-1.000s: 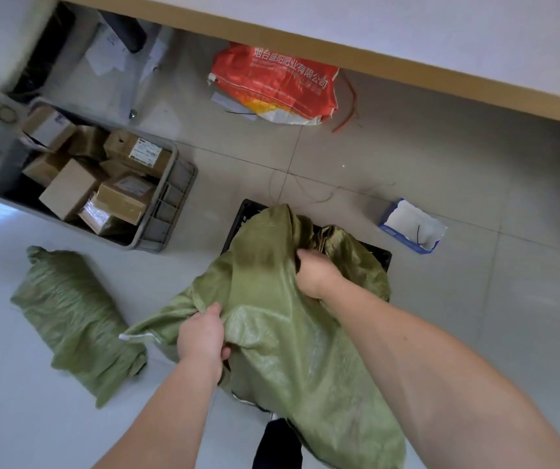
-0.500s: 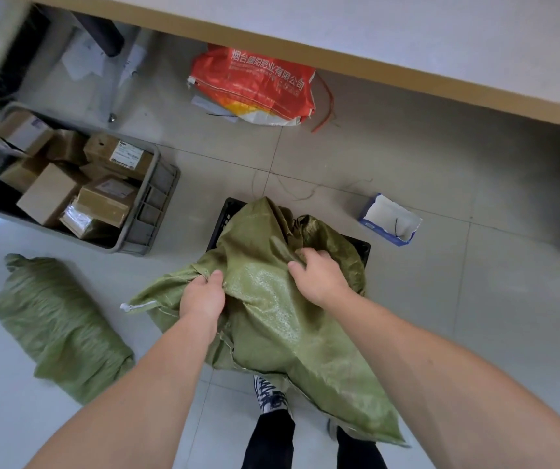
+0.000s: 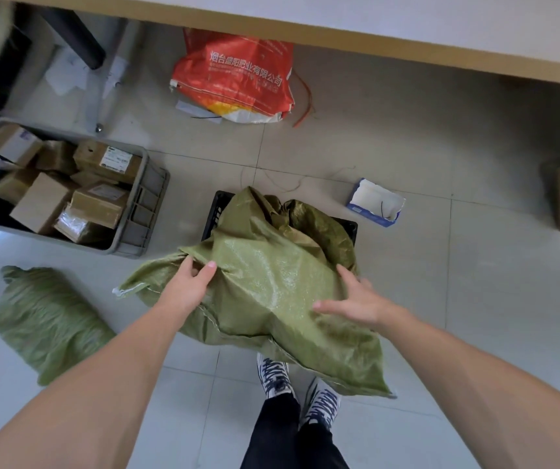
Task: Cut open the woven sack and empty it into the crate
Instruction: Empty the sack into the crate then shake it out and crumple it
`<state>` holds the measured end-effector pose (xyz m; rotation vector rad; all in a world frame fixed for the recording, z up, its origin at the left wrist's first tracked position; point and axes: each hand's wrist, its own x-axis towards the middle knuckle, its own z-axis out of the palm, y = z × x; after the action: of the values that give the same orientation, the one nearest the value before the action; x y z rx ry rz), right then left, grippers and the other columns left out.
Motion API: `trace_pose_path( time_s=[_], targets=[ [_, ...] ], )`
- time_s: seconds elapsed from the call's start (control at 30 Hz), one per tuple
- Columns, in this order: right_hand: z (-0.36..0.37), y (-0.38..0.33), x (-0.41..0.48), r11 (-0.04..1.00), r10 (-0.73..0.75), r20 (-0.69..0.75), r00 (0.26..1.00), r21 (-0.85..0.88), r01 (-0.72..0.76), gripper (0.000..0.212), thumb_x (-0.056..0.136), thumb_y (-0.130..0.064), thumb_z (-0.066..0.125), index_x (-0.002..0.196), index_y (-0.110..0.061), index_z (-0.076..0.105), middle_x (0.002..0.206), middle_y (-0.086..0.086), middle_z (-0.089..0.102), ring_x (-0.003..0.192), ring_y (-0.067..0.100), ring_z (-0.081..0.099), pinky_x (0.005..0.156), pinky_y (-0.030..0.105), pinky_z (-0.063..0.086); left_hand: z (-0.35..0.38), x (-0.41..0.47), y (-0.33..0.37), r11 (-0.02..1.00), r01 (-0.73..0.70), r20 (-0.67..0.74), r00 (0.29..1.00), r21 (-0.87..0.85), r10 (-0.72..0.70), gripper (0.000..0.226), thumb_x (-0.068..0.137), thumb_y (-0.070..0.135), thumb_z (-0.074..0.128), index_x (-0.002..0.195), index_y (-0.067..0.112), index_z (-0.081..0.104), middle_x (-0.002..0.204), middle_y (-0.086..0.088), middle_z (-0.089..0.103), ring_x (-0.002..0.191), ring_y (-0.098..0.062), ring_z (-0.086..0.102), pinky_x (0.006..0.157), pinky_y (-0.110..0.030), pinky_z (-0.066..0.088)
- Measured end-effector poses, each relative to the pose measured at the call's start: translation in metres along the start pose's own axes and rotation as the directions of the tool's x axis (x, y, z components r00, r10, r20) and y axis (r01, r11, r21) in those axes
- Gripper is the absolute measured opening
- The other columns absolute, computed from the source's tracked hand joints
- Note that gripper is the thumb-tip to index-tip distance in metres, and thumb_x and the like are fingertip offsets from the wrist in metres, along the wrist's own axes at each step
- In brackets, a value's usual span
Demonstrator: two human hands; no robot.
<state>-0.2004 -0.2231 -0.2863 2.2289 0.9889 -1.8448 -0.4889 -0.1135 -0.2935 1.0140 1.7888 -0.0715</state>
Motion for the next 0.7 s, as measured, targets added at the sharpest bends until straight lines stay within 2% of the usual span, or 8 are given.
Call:
trace_pose_path(
  time_s=[0.1,0.2,0.33,0.37,0.43,0.53,0.6,0.7],
  targets=[
    [0.020,-0.002,-0.009,0.996,-0.085,0.025,0.996,-0.038,0.086,0.128,0.061,-0.064,0.080,0.152,-0.048,-0.009,0.165,0.004,-0.017,0.152,0.032,-0.001,0.120,0.055,0.012,0.017,-0.002,-0.002,0.989,0.029,0.052,0.998,-0.147,-0.021,0.086,0.084,0.056,0.059,0.153,0.036,0.012,0.147,0.001,0.047,0.129,-0.027,0.050,0.106,-0.054,0.040],
    [0.044,0.004,-0.020,0.983,-0.125,-0.067,0.990,-0.145,0.114,0.137,0.057,-0.061,0.084,0.149,-0.049,-0.017,0.161,-0.003,-0.029,0.151,0.027,-0.017,0.122,0.053,0.006,0.036,-0.007,-0.002,0.946,0.060,0.077,0.996,-0.320,-0.037,0.094,0.076,0.045,0.072,0.152,0.035,0.018,0.140,0.006,0.047,0.125,-0.028,0.052,0.103,-0.053,0.044],
    [0.071,0.025,-0.039,0.914,-0.212,-0.222,0.952,-0.390,0.113,0.125,0.075,-0.052,0.077,0.151,-0.038,-0.021,0.159,0.003,-0.034,0.149,0.030,-0.024,0.121,0.051,0.009,0.047,-0.018,0.002,0.920,0.031,0.083,0.997,-0.392,0.002,0.082,0.088,0.032,0.068,0.154,0.020,0.021,0.153,-0.002,0.037,0.131,-0.027,0.047,0.108,-0.049,0.041],
    [0.076,0.030,-0.040,0.912,-0.191,-0.280,0.941,-0.404,0.065,0.118,0.081,-0.048,0.073,0.152,-0.037,-0.020,0.160,0.007,-0.030,0.150,0.032,-0.019,0.121,0.055,0.014,0.048,-0.020,0.001,0.923,0.022,0.093,0.996,-0.383,0.015,0.076,0.091,0.031,0.065,0.154,0.018,0.024,0.152,-0.002,0.038,0.131,-0.026,0.047,0.108,-0.047,0.041],
    [0.082,0.034,-0.039,0.964,-0.039,-0.386,0.922,-0.258,-0.067,0.103,0.089,-0.042,0.066,0.153,-0.038,-0.014,0.163,0.009,-0.017,0.151,0.033,-0.009,0.115,0.062,0.023,0.045,-0.025,0.001,0.967,-0.070,0.037,0.996,-0.244,0.082,0.064,0.093,0.032,0.061,0.150,0.019,0.034,0.147,0.001,0.047,0.128,-0.023,0.049,0.108,-0.042,0.040],
    [0.083,0.033,-0.033,0.977,0.212,-0.394,0.894,0.064,-0.203,0.085,0.094,-0.042,0.060,0.153,-0.042,-0.001,0.163,0.013,-0.002,0.149,0.038,0.008,0.112,0.064,0.026,0.026,-0.022,-0.007,0.976,-0.180,-0.331,0.919,0.126,0.213,0.054,0.092,0.030,0.060,0.142,0.017,0.045,0.145,-0.007,0.046,0.131,-0.028,0.042,0.108,-0.043,0.033],
    [0.086,0.034,-0.027,0.975,0.223,-0.400,0.889,0.070,-0.212,0.080,0.095,-0.044,0.056,0.154,-0.042,0.002,0.161,0.015,0.010,0.145,0.041,0.018,0.112,0.060,0.028,0.010,-0.014,-0.016,0.975,-0.114,-0.459,0.867,0.192,0.191,0.064,0.089,0.028,0.063,0.147,0.023,0.036,0.155,-0.010,0.030,0.137,-0.033,0.030,0.109,-0.047,0.029],
    [0.090,0.034,-0.021,0.987,0.154,-0.463,0.873,0.039,-0.153,0.072,0.098,-0.039,0.053,0.156,-0.034,0.010,0.146,0.019,0.038,0.133,0.042,0.039,0.109,0.049,0.036,-0.010,0.000,-0.033,0.987,0.017,-0.456,0.888,0.160,0.058,0.086,0.085,0.033,0.068,0.152,0.037,0.015,0.163,-0.005,0.007,0.140,-0.038,0.022,0.107,-0.051,0.031]
  ],
)
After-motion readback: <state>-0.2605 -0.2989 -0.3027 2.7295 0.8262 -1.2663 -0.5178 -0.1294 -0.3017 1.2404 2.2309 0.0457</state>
